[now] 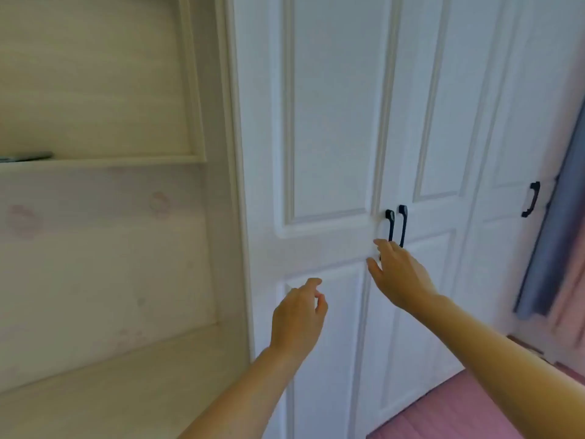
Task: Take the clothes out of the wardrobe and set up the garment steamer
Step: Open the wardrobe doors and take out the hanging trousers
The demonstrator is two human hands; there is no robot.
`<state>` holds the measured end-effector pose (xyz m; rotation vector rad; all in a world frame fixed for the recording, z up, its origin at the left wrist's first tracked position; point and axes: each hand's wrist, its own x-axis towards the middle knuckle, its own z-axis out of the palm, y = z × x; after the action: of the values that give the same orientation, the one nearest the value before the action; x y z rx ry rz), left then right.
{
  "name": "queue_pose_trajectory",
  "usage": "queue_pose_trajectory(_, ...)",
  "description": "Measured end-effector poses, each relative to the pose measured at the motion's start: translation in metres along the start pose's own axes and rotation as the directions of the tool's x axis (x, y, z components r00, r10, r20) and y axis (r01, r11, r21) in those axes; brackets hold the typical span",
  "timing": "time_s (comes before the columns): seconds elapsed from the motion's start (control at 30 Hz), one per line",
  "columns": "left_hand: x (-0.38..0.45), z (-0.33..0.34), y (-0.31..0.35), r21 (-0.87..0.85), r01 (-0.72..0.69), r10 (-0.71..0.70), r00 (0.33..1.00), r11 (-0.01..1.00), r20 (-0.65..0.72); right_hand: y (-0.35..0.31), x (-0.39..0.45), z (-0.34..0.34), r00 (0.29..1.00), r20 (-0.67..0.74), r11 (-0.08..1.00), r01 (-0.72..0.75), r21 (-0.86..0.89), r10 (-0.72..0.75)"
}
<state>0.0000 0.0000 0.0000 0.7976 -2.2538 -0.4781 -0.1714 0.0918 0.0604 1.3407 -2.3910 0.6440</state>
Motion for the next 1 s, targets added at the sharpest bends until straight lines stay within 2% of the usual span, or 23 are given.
queue_pose_trajectory(0.27,0.078,0.064,0.050,-0.154,-0.056,0.054,0.998,0.986,-0.013,0.055,0.082,-0.018,0.989,-0.099,0.971,-0.083,0.225,0.107)
queue_pose_trajectory(0.6,0.137,0.114,0.092,-0.293,-0.035,0.037,0.999,0.955,0.004,0.066,0.152,-0.029,0.979,-0.056,0.806,-0.129,0.578,0.197)
queue_pose_trajectory(0.73,0.148,0.125,0.098,-0.325,0.012,-0.009,1.000,0.946,0.010,0.067,0.163,-0.027,0.976,-0.037,0.754,-0.141,0.642,0.214)
queue_pose_trajectory(0.87,0.152,0.132,0.109,-0.381,0.049,-0.046,0.999,0.923,0.017,0.069,0.169,-0.028,0.966,0.033,0.656,-0.198,0.728,0.255)
queue_pose_trajectory(1.0,0.154,0.137,0.115,-0.425,0.082,-0.089,0.996,0.902,0.004,0.073,0.170,-0.029,0.966,0.075,0.632,-0.219,0.744,0.247)
